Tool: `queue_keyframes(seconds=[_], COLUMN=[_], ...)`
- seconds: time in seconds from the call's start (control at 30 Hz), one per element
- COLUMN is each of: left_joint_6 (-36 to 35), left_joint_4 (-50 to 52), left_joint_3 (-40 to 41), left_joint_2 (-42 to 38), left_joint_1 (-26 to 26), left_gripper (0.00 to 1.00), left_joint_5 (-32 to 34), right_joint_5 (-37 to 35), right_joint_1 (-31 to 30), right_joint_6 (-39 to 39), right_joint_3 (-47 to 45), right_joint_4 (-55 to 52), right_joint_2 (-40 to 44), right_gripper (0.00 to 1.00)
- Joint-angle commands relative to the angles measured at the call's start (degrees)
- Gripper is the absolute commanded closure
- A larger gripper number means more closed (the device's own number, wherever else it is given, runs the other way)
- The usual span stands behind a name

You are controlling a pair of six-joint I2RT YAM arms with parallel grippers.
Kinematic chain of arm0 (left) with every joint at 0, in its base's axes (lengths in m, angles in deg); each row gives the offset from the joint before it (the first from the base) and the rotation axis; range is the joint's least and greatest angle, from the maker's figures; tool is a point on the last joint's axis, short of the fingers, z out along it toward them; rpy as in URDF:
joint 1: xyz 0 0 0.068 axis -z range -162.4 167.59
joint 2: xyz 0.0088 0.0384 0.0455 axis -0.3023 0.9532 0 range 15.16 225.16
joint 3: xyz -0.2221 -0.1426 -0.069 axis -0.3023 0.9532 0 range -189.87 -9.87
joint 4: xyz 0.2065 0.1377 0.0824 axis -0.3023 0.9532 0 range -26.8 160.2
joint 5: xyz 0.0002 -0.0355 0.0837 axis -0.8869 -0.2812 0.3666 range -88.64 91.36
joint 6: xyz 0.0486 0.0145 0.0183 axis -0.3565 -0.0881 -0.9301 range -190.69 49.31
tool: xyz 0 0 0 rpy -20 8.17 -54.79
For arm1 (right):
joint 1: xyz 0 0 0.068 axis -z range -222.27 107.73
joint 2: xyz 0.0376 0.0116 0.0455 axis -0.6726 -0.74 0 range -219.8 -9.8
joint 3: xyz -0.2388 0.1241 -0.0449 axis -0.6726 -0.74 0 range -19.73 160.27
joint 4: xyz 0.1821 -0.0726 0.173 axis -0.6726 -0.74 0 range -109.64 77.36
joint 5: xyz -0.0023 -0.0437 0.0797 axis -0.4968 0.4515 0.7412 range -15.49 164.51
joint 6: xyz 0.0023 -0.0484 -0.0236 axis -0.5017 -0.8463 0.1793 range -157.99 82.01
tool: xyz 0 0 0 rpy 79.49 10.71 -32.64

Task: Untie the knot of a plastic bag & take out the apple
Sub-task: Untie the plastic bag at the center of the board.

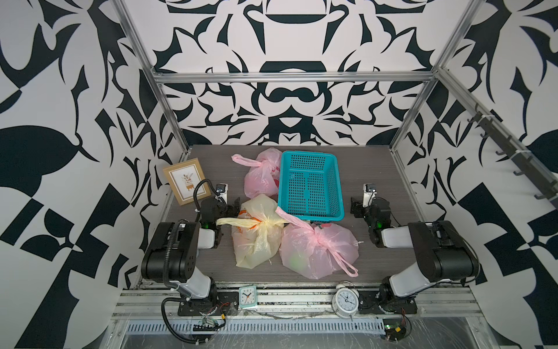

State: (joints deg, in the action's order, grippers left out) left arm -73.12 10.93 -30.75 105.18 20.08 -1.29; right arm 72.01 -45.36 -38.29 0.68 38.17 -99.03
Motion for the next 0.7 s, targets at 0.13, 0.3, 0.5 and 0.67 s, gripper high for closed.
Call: queue_keyframes(seconds=[0.13, 0.3, 0.5, 0.67], left_joint_6=[2.2, 5.6, 8.9, 8.6], left_joint_4=[9.2, 25.5, 47.1, 62.4], left_joint_3=[-1.9, -6.2, -14.9, -23.3], left_joint_2=[-9.9, -23.9, -33.9, -34.1], left_joint_1=[-0.4, 0.6, 2.9, 10.1], left_gripper=[0.14, 0.14, 0.20, 0.21], left_joint_5=[4.1, 6.6, 5.3, 3.2], right_joint_5=[-0.3, 1.6, 8.1, 13.4], right_joint_1=[-0.1, -0.2, -0.9, -6.6], right_joint_6=[-0.1, 2.1, 7.2, 8.4], right_joint_3=[3.7, 7.8, 14.5, 19.0], right_joint_4=[-10.3, -22.9, -44.5, -58.8], right_joint_2=[5.6, 14.3, 24.7, 32.6], right_gripper=[0.35, 0.46, 0.53, 0.55])
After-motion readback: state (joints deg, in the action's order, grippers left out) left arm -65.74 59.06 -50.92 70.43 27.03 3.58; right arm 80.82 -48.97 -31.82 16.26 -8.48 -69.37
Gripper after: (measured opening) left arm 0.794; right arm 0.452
